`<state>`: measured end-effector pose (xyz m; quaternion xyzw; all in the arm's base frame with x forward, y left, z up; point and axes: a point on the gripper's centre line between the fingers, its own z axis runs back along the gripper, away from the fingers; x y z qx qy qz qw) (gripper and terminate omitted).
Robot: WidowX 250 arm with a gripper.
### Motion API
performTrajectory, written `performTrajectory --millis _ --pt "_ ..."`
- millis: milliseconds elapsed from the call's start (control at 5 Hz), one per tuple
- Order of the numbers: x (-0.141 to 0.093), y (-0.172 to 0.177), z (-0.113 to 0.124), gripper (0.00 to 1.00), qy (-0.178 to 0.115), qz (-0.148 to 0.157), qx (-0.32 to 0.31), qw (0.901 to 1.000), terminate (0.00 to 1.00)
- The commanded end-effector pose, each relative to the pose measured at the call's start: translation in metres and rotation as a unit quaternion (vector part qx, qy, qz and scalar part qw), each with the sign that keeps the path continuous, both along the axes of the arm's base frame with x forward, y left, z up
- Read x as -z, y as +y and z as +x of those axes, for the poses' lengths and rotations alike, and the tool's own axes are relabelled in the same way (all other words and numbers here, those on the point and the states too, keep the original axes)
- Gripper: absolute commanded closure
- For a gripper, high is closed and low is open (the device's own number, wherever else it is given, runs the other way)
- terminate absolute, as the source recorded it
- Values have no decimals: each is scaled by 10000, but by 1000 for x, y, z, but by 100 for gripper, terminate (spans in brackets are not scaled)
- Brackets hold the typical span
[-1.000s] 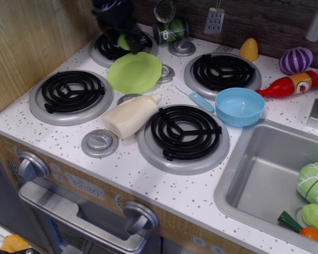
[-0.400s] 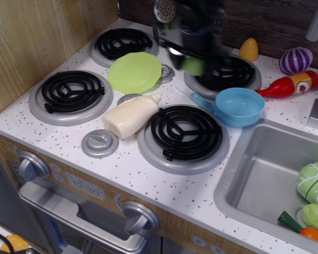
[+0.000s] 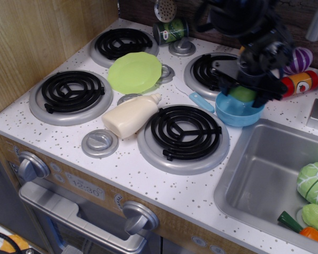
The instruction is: Put pear in bowl
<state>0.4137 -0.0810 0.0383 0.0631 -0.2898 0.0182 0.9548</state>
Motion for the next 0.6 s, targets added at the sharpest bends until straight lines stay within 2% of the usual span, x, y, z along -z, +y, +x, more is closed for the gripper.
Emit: performTrajectory --millis 0,200,400 --pt "-17 -1 9 0 -352 -78 -51 9993 0" --pt "-17 -1 9 0 -352 -78 -51 9993 0" --pt "-17 -1 9 0 -352 -78 -51 9993 100"
